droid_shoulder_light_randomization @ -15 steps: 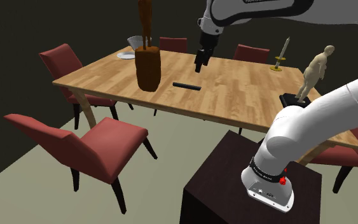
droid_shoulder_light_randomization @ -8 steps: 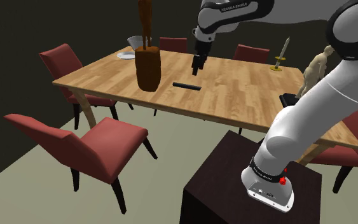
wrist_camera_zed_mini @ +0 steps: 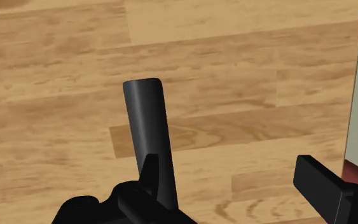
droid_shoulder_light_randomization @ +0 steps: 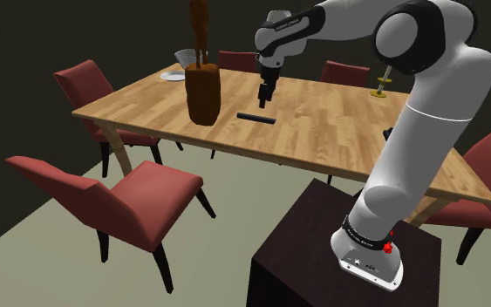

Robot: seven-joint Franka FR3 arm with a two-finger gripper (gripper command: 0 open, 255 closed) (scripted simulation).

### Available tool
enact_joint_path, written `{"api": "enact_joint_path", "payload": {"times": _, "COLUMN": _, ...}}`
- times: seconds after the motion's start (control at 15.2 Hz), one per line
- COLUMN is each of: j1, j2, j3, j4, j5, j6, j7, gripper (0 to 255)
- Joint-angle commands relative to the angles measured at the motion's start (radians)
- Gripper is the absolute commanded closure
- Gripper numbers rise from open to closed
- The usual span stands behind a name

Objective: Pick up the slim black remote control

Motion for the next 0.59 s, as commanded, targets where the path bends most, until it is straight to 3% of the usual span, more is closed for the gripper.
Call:
{"api": "enact_joint_path", "payload": {"times": 0.0, "j1": -0.013, "j2": 0.085, "j3": -0.009, "j4": 0.055, "j5": 0.032, "j6": 0.004, "j7": -0.050, "gripper": 0}}
{"api": "enact_joint_path", "payload": {"times": 0.33, "j1": -0.068, "j2": 0.298, "j3": -0.010, "j4": 0.235, "j5": 0.105, "j6": -0.025, "j7": -0.153, "gripper": 0}}
{"api": "enact_joint_path", "payload": {"times": 0.53, "j1": -0.070, "j2": 0.311, "j3": -0.006, "j4": 0.213, "j5": 0.111, "j6": 0.010, "j7": -0.158, "gripper": 0}}
